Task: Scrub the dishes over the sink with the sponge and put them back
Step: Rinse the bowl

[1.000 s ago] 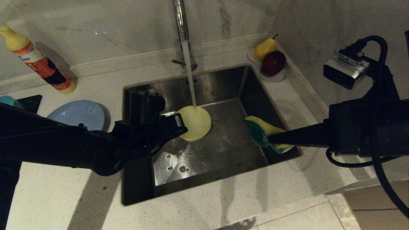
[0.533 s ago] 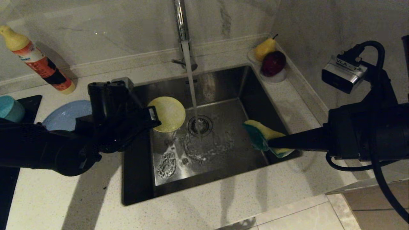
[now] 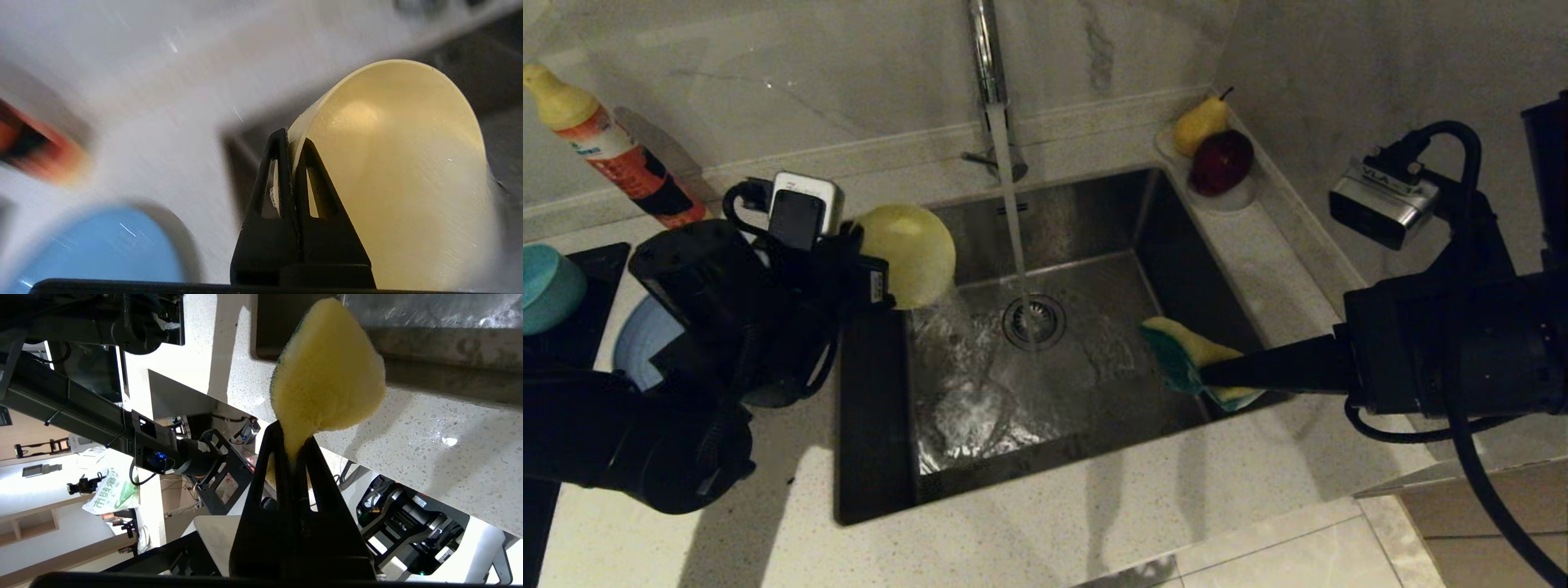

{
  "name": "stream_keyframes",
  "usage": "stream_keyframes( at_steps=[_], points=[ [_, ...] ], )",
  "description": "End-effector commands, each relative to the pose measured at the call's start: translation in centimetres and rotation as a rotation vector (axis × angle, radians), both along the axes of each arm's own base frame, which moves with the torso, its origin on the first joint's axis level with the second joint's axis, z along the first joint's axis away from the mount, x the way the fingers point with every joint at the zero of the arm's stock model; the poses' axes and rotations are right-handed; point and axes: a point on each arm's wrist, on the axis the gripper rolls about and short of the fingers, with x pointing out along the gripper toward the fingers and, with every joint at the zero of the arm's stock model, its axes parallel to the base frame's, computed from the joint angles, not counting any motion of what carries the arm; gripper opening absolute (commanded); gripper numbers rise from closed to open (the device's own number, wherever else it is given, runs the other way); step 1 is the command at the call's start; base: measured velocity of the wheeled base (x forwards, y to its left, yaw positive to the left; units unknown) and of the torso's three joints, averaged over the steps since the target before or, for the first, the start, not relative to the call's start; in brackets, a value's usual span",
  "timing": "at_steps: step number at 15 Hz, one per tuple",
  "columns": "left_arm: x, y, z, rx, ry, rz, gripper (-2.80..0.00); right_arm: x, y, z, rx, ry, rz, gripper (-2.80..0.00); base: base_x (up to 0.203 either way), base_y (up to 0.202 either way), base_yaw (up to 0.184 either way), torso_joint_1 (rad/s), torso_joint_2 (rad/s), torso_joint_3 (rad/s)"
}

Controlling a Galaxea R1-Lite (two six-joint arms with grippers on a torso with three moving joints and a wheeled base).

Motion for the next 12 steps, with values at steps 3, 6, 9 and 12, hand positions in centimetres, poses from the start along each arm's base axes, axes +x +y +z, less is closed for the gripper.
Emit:
stream_keyframes(
  at_steps=[3,6,9,12],
  points=[
    [-0.4,0.2,0.1,0.129,-0.126,0.055,-2.8,0.4,0.3,-0.4,-0.01,0.016,0.002,-2.8,0.0,0.0,0.0,0.0,0.0,0.0],
    [-0.1,0.0,-0.2,0.163,-0.119,0.062,-2.8,0.6,0.4,-0.6,-0.012,0.019,0.0,-2.8,0.0,0.0,0.0,0.0,0.0,0.0],
    [0.0,0.0,1.1,0.158,-0.163,0.065,-2.8,0.9,0.6,-0.7,0.0,0.008,-0.004,-2.8,0.0,0.0,0.0,0.0,0.0,0.0],
    [-1.1,0.3,3.6,0.173,-0.248,0.067,-2.8,1.0,0.7,-0.8,0.0,0.007,-0.002,-2.8,0.0,0.0,0.0,0.0,0.0,0.0]
  ],
)
